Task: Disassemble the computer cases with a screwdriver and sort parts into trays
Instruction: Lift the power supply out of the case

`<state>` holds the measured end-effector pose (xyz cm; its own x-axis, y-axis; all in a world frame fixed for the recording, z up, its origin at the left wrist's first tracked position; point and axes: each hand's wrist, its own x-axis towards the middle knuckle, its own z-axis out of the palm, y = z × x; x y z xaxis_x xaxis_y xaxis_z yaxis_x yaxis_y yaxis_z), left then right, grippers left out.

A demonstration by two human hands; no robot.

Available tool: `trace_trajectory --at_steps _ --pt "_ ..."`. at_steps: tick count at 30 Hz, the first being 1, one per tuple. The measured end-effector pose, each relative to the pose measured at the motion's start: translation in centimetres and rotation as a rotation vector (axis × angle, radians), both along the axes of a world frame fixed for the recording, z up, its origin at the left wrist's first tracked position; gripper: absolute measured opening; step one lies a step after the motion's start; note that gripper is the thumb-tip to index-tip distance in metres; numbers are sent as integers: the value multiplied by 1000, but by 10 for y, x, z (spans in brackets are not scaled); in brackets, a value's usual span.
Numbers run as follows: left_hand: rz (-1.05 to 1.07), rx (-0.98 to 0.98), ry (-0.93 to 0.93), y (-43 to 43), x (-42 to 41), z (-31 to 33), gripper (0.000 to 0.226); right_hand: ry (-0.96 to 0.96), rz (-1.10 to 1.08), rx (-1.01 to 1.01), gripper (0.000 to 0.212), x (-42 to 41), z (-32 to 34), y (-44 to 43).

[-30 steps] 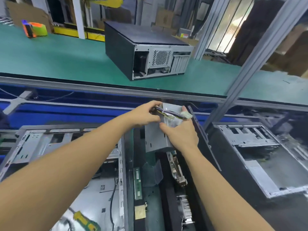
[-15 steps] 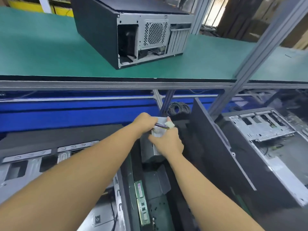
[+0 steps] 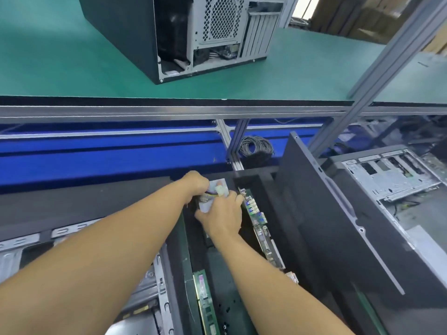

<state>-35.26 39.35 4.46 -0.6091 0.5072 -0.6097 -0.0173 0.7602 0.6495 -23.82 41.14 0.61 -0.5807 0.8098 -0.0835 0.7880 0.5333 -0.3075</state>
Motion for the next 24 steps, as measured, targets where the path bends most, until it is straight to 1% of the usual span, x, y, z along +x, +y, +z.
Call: trace_trajectory --at_steps 2,4,8,10,11,13,15,18,20,21,22,24 --pt "-106 -55 43 3 -1 -2 15 32 -12 9 78 1 -8 -2" --pt "-190 -101 68 4 -2 -3 16 37 -31 -6 79 3 -14 0" --pt "-225 -148 127 5 0 -5 33 -13 -44 -34 72 3 -17 7" --pt "-211 -142 132 4 0 -2 37 -59 -10 -37 71 5 -17 8" --pt "-194 -134 129 4 0 1 39 -86 9 -55 75 7 -17 8" --pt "-124 -105 119 2 0 8 47 -133 46 -90 91 13 -17 5" --pt "-32 -60 83 -2 -2 16 55 -141 83 -74 99 22 -16 -1" --pt "53 7 57 -15 -2 30 59 -90 93 -67 93 36 -8 -16" --pt "67 35 67 -27 1 43 56 -49 93 -103 85 47 1 -28" --pt "60 52 72 -34 5 51 50 -35 100 -118 82 53 6 -35" --pt "46 79 79 -41 10 58 41 -24 110 -134 79 60 11 -41" --pt "-18 116 104 -60 25 74 13 -14 126 -177 73 76 24 -52"
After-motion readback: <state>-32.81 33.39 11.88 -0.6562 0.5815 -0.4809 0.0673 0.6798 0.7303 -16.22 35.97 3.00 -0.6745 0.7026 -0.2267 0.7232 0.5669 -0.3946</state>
